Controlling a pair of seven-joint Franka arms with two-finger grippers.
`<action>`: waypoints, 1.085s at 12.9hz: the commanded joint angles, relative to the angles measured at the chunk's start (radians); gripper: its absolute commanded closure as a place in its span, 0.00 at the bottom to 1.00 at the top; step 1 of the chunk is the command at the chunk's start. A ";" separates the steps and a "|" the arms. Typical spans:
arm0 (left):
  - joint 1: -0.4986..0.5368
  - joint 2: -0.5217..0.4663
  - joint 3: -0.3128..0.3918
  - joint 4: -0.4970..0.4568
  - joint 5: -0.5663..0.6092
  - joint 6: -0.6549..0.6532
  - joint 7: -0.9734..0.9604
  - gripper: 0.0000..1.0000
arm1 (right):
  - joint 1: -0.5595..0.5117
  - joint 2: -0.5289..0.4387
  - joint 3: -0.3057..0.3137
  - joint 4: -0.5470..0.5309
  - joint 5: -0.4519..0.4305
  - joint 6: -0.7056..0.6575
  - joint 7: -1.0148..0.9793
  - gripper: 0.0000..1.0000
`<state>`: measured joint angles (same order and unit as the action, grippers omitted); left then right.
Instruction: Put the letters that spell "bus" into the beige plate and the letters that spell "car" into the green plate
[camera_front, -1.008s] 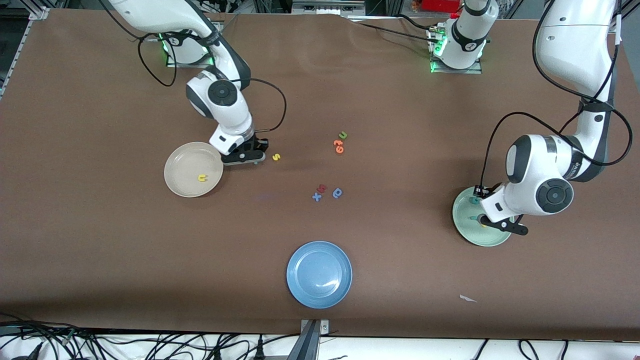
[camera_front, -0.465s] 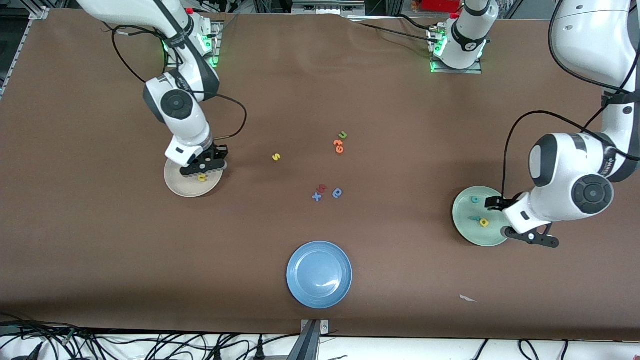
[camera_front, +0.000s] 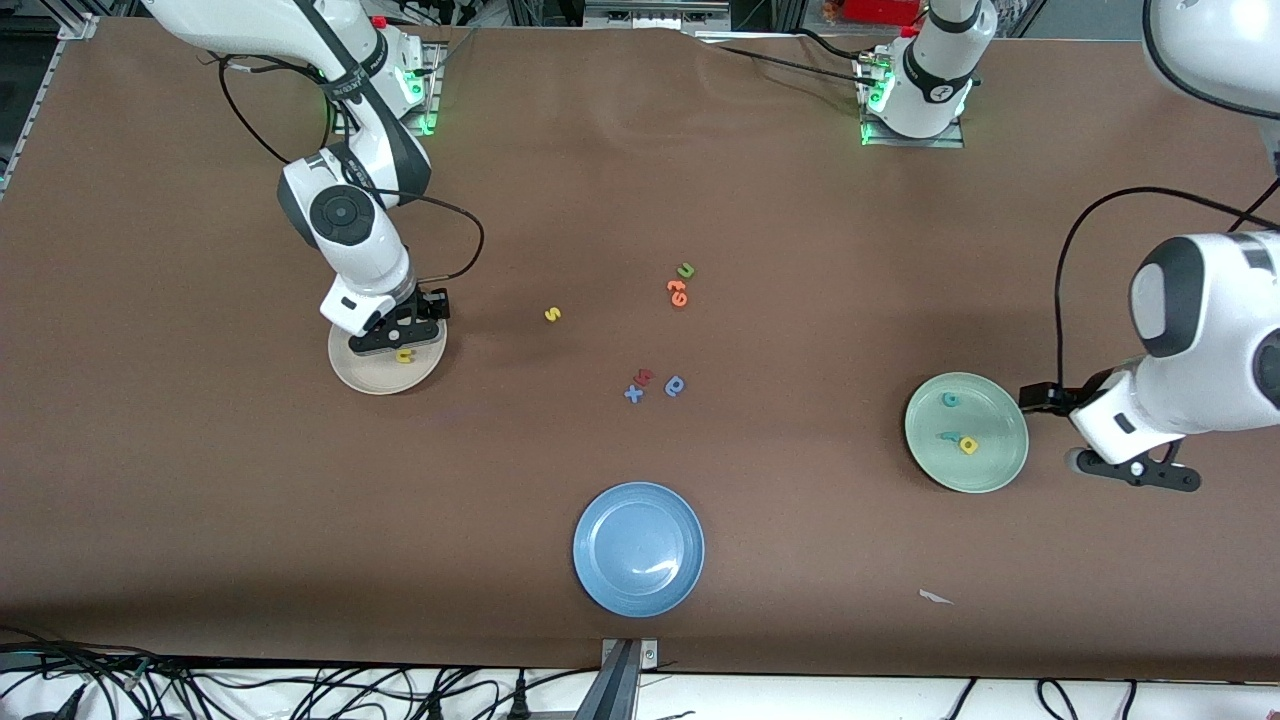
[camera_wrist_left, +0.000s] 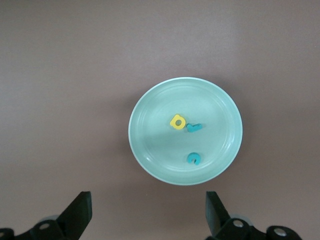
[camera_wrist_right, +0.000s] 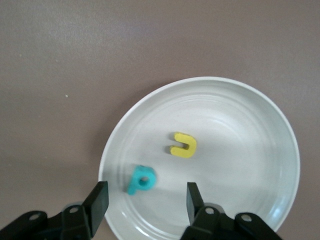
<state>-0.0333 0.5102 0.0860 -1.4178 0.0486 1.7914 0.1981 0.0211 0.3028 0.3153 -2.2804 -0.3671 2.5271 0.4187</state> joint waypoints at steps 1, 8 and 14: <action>0.048 -0.053 -0.014 0.034 0.014 -0.041 -0.023 0.00 | 0.013 0.007 0.065 0.019 0.058 0.005 0.148 0.26; 0.029 -0.286 -0.009 -0.061 -0.090 -0.142 -0.144 0.00 | 0.221 0.174 0.068 0.130 0.051 0.117 0.468 0.26; 0.012 -0.420 -0.009 -0.131 -0.087 -0.136 -0.147 0.00 | 0.255 0.239 0.062 0.147 -0.052 0.170 0.586 0.26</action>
<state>-0.0139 0.1101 0.0741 -1.5103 -0.0225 1.6435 0.0622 0.2652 0.5222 0.3874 -2.1563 -0.3816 2.6882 0.9694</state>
